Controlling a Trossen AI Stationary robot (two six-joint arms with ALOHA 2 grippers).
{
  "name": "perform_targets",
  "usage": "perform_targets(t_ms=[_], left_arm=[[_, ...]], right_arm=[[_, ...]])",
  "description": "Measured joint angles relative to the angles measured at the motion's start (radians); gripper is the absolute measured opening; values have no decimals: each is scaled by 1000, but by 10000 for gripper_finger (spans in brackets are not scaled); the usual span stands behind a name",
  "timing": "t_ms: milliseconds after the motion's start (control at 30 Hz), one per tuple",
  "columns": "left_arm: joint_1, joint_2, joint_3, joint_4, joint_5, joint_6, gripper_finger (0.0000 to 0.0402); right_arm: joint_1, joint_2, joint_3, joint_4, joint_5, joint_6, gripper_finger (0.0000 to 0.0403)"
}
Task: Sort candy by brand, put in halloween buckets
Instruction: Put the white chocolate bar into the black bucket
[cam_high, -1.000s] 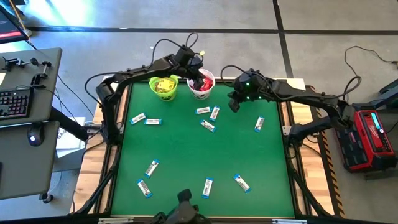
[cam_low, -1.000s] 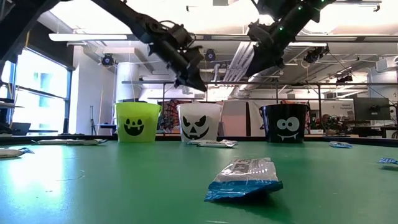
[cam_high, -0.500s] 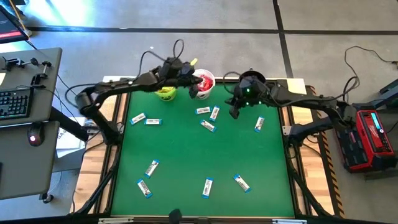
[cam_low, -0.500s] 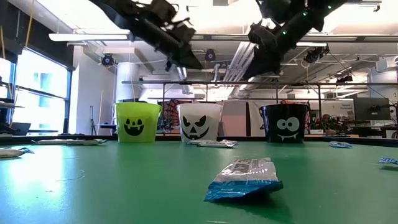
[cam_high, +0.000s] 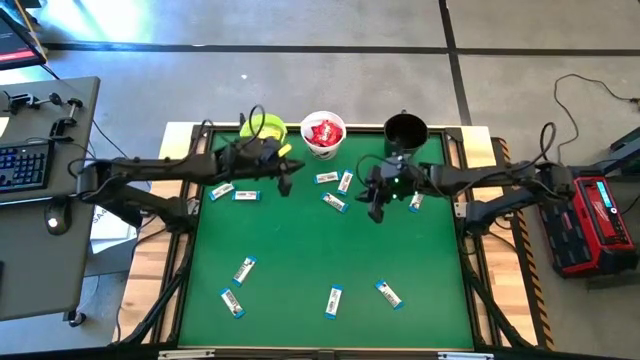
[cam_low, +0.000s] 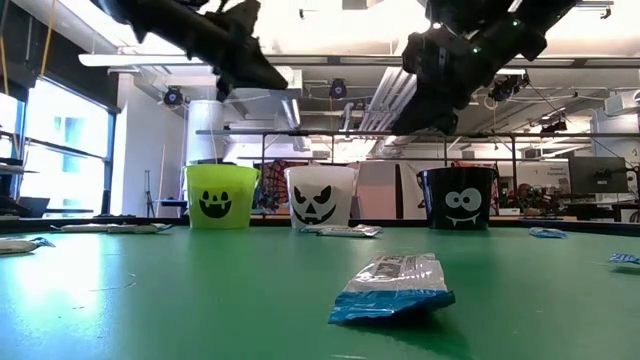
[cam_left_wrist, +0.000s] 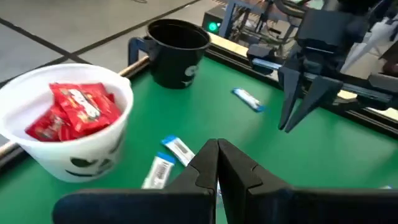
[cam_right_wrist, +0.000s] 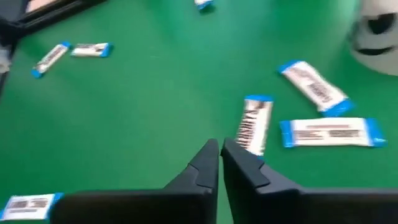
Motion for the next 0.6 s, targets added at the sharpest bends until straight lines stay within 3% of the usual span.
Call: perform_targets(t_ms=[133,367,600], left_arm=[[-58,-73,-68,14,-31,-23,0],[-121,-170,-125,21,-40,-11,0],[-134,-207,-126,13,-46,8,0]], right_arm=[[83,33,-2,23,68,29,72],[171,170,-2,92,302,40,191],[163,320,-2,216,354,45,237]])
